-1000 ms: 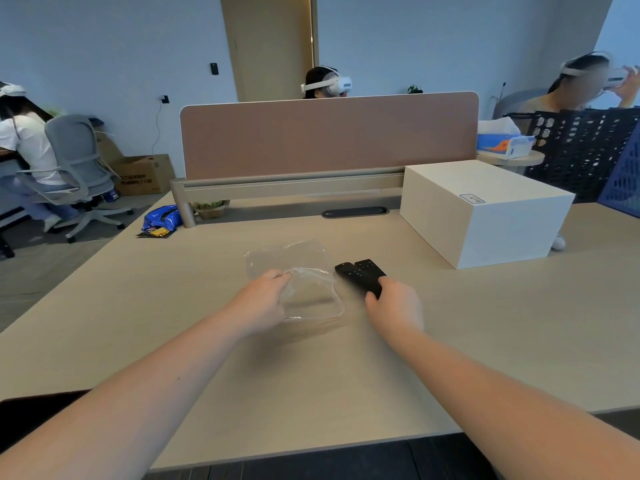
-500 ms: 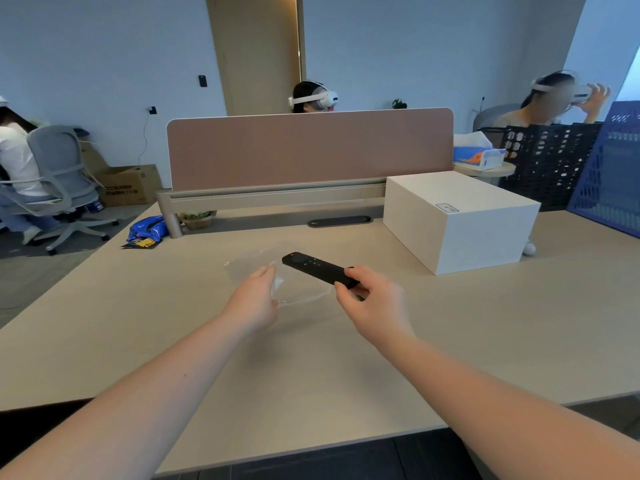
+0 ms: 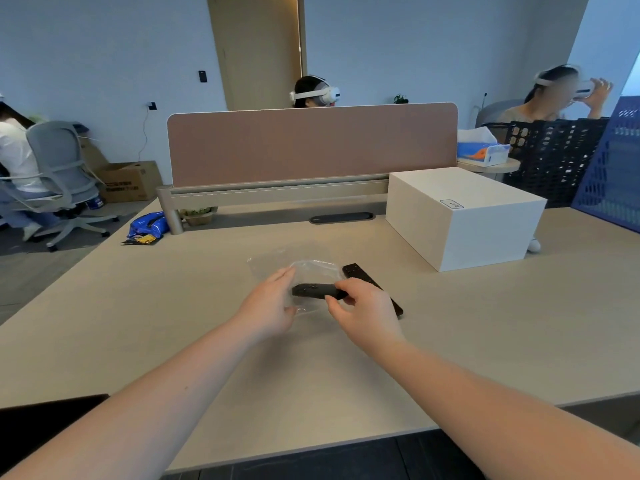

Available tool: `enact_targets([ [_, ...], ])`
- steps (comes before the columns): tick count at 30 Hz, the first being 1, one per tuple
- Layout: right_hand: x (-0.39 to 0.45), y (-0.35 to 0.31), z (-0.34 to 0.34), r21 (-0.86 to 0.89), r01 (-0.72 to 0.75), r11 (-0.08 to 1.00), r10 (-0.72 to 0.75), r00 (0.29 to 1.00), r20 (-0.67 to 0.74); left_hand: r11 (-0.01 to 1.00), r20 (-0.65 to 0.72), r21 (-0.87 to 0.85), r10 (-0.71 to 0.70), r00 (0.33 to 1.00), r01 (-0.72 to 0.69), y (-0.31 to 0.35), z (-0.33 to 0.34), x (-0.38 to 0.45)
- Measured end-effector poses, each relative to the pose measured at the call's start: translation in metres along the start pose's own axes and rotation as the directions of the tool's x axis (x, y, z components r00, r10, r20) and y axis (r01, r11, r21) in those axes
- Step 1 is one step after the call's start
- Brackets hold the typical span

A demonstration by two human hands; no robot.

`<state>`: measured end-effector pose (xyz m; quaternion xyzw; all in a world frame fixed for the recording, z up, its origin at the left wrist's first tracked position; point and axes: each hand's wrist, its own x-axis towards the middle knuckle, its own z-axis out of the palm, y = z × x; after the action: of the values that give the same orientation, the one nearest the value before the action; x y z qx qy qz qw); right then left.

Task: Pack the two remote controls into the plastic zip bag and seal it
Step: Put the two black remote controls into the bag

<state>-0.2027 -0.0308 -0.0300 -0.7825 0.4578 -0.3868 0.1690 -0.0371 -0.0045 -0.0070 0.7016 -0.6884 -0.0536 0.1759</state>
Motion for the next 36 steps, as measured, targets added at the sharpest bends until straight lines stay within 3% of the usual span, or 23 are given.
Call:
enact_targets([
  [6, 0.007, -0.001, 0.025, -0.056, -0.088, 0.995, 0.096, 0.981, 0.171, 0.998, 0.052, -0.057, 0.006, 0.999, -0.003, 0.001, 0.007, -0.005],
  [10, 0.017, -0.001, 0.041, -0.178, -0.026, 0.984, 0.079, 0.953, 0.294, 0.996, 0.072, -0.089, 0.006, 0.997, 0.000, -0.004, 0.008, -0.003],
  [14, 0.026, 0.002, 0.053, -0.177, -0.005, 0.984, 0.073, 0.922, 0.379, 0.997, 0.092, -0.074, 0.004, 0.996, 0.003, -0.006, 0.008, -0.003],
  [22, 0.036, 0.010, 0.071, -0.167, 0.125, 0.978, -0.037, 0.891, 0.453, 0.999, 0.084, -0.050, 0.019, 0.996, -0.015, -0.012, 0.011, 0.002],
  [28, 0.040, 0.016, 0.085, -0.234, 0.170, 0.957, -0.033, 0.868, 0.495, 0.999, 0.103, -0.038, 0.027, 0.994, -0.023, -0.016, 0.012, 0.003],
  [36, 0.038, 0.018, 0.079, -0.200, 0.136, 0.970, -0.016, 0.862, 0.506, 1.000, 0.106, -0.026, 0.019, 0.994, -0.016, -0.019, 0.014, 0.003],
])
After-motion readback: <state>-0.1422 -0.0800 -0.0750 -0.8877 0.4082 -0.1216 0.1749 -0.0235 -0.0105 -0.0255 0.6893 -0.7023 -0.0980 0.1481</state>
